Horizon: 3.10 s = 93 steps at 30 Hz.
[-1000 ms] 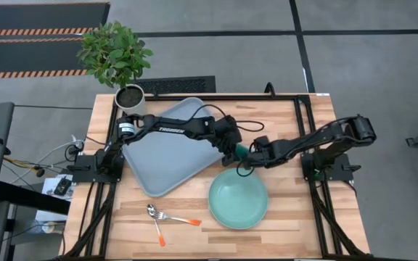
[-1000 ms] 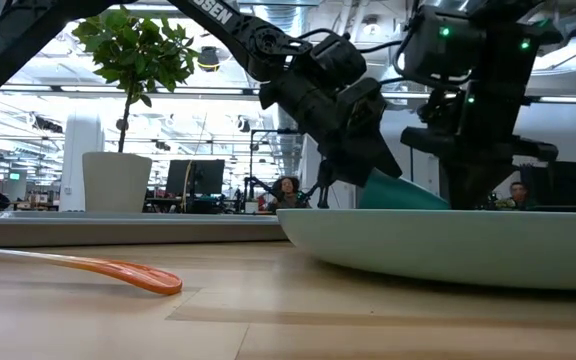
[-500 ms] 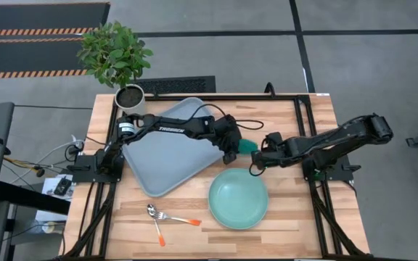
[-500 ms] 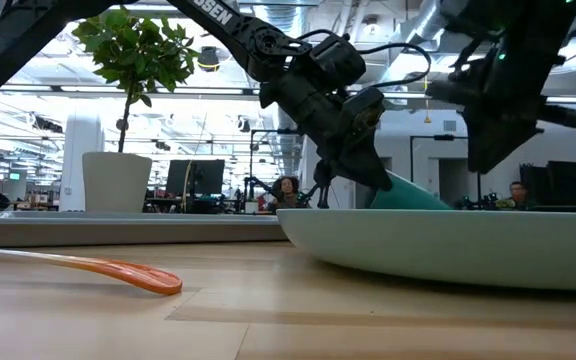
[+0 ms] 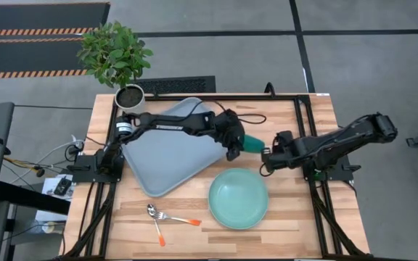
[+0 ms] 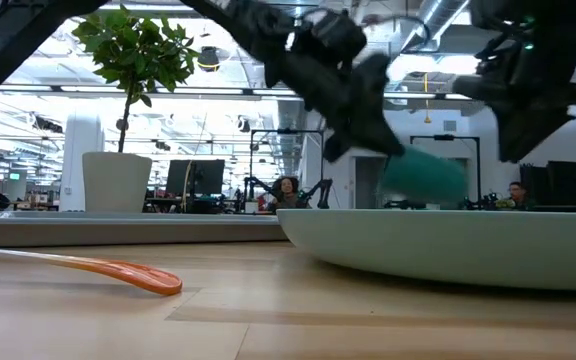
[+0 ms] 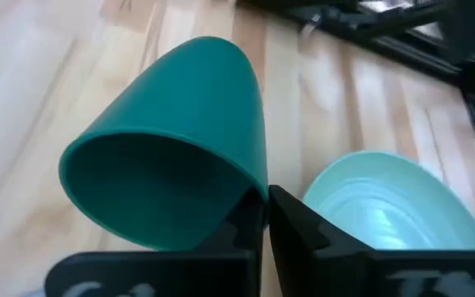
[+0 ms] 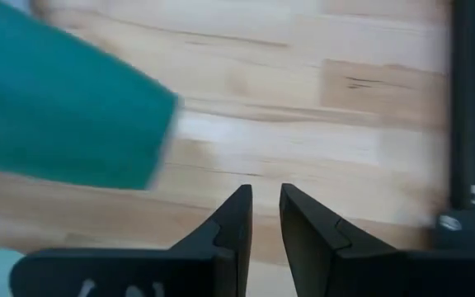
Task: Pick and place plate/cup/fork/spoon on tray
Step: Put the green cup on the gray serving tray
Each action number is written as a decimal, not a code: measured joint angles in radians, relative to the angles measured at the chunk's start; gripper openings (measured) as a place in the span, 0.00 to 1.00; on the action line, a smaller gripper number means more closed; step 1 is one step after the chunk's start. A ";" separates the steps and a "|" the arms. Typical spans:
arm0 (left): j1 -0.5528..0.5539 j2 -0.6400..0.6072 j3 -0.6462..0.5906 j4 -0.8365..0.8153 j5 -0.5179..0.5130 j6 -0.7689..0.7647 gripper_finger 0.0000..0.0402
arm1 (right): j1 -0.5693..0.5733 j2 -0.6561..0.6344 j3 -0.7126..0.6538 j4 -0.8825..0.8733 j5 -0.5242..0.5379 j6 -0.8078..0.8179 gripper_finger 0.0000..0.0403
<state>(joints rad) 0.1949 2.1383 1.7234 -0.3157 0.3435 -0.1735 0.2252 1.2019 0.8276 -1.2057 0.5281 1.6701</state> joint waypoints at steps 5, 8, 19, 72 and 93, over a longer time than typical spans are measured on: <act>0.000 -0.070 0.110 -0.291 -0.081 0.160 0.00 | 0.047 -0.060 0.000 -0.137 0.001 0.094 0.23; 0.005 -0.131 0.141 -0.464 -0.200 0.268 0.00 | 0.059 -0.074 0.001 -0.160 0.001 0.106 0.22; 0.125 -0.226 0.144 -1.004 -0.359 0.226 0.00 | 0.063 -0.009 0.000 -0.139 0.001 0.104 0.23; 0.227 -0.959 -0.845 -1.121 -0.435 -0.234 0.00 | 0.021 0.008 0.000 -0.053 0.053 -0.059 0.23; 0.244 -0.952 -0.845 -1.128 -0.461 -0.144 0.00 | 0.021 0.008 0.000 -0.042 0.076 -0.058 0.23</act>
<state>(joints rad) 0.4387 1.1866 0.8780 -1.4440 -0.1171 -0.3180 0.2462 1.2095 0.8280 -1.2476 0.6041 1.6119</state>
